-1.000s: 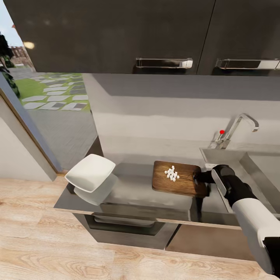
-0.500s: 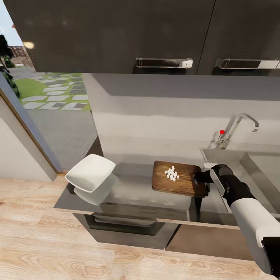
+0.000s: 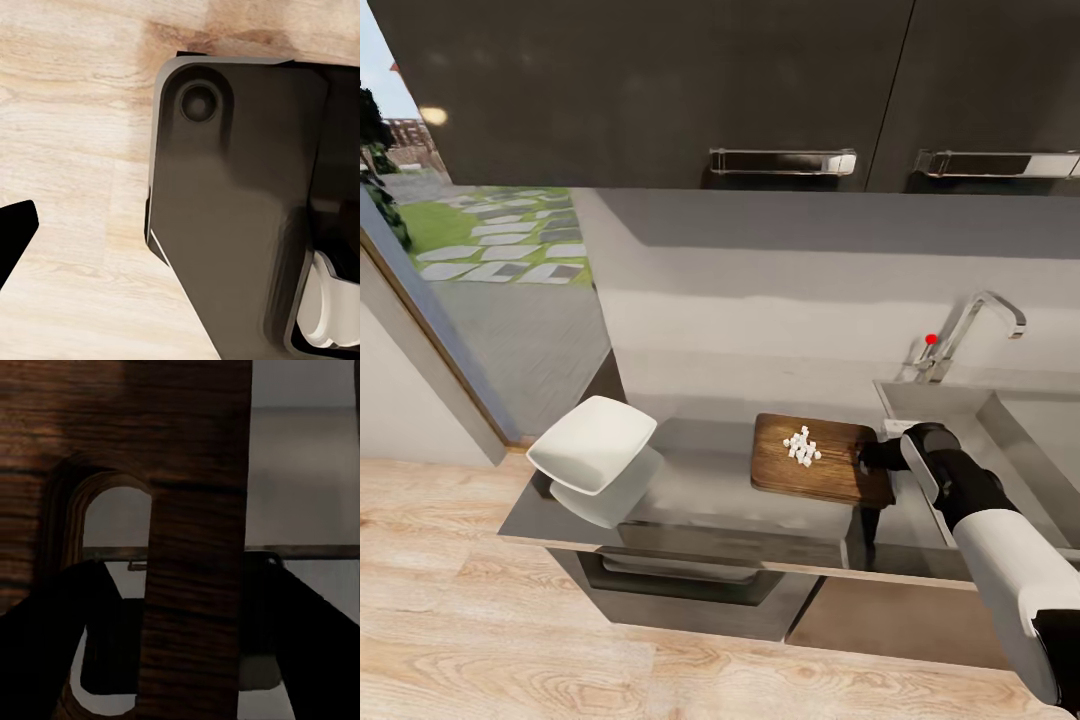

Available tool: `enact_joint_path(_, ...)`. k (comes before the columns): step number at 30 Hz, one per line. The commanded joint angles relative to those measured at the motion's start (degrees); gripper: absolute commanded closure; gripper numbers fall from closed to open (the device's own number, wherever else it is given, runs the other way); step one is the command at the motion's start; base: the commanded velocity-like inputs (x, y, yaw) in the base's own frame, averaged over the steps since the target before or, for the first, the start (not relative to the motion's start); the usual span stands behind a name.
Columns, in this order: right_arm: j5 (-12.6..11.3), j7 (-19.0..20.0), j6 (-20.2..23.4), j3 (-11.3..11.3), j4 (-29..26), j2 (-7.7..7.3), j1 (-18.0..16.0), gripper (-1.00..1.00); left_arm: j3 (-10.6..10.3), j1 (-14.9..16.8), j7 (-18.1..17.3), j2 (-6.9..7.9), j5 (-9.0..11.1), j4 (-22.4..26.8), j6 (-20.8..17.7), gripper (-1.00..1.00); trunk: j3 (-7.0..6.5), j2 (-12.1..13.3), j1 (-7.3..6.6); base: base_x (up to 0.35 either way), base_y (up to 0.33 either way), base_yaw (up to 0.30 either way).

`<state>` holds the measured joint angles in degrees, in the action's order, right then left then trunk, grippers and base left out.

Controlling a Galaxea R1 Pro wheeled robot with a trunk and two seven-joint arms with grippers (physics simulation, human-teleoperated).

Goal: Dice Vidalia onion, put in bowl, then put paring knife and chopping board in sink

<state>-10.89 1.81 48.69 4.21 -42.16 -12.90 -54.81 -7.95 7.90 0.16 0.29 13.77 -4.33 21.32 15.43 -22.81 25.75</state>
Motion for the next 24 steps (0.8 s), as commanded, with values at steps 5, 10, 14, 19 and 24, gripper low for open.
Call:
enact_joint_path(5, 0.3, -0.1, 0.4, 0.2, 0.0, -0.08, 0.0, 1.00, -0.5, 0.1, 0.0, -0.03, 0.4, -0.2, 0.4, -1.00, 0.11, -0.1, 0.03, 0.000, 0.000, 0.000)
enact_joint_path(10, 0.2, -0.1, 0.4, 0.2, -0.1, -0.06, 0.0, 1.00, -0.5, 0.1, 0.0, -0.03, 0.4, -0.2, 0.4, -1.00, 0.11, -0.1, 0.03, 0.000, 0.000, 0.000)
enact_joint_path(14, 0.2, -0.1, 0.4, 0.2, -0.1, -0.03, 0.0, 1.00, -0.5, 0.1, 0.0, -0.03, 0.4, -0.2, 0.4, -1.00, 0.11, -0.1, 0.03, 0.000, 0.000, 0.000)
enact_joint_path(19, 0.2, -0.2, 0.5, 0.2, -0.1, -0.04, 0.0, 1.00, -0.5, 0.1, 0.0, -0.03, 0.4, -0.2, 0.4, -1.00, 0.11, -0.1, 0.03, 0.000, 0.000, 0.000)
enact_joint_path(24, 0.3, -0.3, 1.3, 0.0, -0.2, -0.16, 0.0, 1.00, -0.5, 0.1, 0.0, -0.03, 0.4, -0.2, 0.4, -1.00, 0.07, -0.1, 0.03, 0.000, 0.000, 0.000)
